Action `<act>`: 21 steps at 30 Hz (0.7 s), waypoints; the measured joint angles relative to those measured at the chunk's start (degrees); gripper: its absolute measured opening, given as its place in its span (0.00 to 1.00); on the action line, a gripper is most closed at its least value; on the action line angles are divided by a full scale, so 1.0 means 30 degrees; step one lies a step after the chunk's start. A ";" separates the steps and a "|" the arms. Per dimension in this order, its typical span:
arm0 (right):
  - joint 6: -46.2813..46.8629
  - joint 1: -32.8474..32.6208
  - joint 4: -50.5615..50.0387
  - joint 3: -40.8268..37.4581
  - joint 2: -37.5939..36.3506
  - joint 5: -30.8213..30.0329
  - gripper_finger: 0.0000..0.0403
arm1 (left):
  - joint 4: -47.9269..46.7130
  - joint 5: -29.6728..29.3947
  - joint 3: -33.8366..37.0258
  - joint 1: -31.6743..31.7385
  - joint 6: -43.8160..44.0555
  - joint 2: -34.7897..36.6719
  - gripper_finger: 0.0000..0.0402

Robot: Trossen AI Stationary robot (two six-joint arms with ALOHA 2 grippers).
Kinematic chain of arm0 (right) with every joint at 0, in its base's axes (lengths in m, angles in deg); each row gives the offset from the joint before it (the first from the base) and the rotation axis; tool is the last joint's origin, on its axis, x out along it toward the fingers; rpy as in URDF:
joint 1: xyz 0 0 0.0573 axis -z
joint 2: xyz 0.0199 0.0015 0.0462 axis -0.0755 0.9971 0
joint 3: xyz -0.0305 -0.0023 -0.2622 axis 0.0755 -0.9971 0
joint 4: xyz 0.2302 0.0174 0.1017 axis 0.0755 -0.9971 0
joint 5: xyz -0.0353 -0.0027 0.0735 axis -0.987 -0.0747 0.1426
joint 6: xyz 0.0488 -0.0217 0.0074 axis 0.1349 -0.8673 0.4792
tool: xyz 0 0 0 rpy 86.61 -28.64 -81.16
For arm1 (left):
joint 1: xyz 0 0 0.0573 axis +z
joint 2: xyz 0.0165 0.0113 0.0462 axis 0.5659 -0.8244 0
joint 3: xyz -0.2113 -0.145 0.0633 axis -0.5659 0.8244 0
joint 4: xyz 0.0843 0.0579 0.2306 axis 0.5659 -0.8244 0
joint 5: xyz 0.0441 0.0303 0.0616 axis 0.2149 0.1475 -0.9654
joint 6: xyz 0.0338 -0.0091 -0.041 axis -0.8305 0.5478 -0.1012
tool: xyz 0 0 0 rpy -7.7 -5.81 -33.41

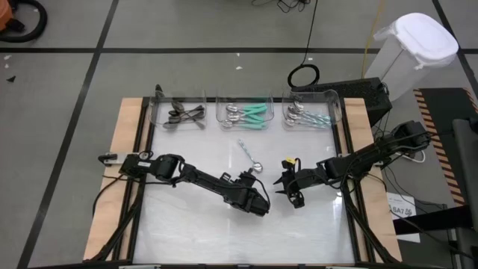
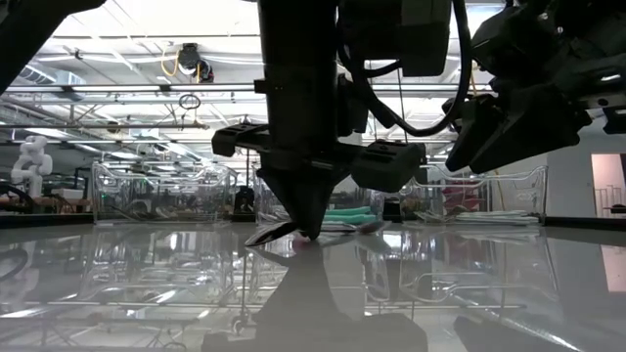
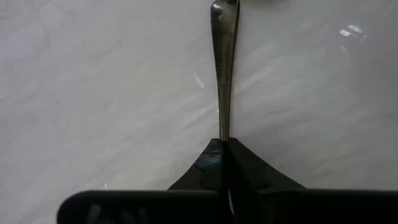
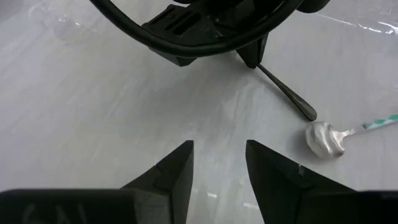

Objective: Sort silverware by color (type)
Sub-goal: Put the black spoon into the left transparent bin

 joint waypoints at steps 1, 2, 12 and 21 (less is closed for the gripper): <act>-0.0006 0.0000 0.0006 0.0000 0.0000 0.0000 0.35 | -0.0082 0.0027 -0.0007 0.0000 -0.0036 0.0000 0.02; -0.0006 0.0000 0.0026 0.0004 0.0000 0.0000 0.35 | -0.0170 0.0034 -0.0006 -0.0009 -0.0096 0.0000 0.02; 0.0060 -0.0002 0.0168 0.0007 0.0000 0.0000 0.35 | -0.1218 0.0219 -0.1441 -0.0898 -0.3008 0.0044 0.01; -0.0350 -0.0253 0.0803 0.0007 0.0000 -0.0161 0.35 | -0.1370 -0.2439 -0.5357 -0.2262 -0.5896 0.0109 0.01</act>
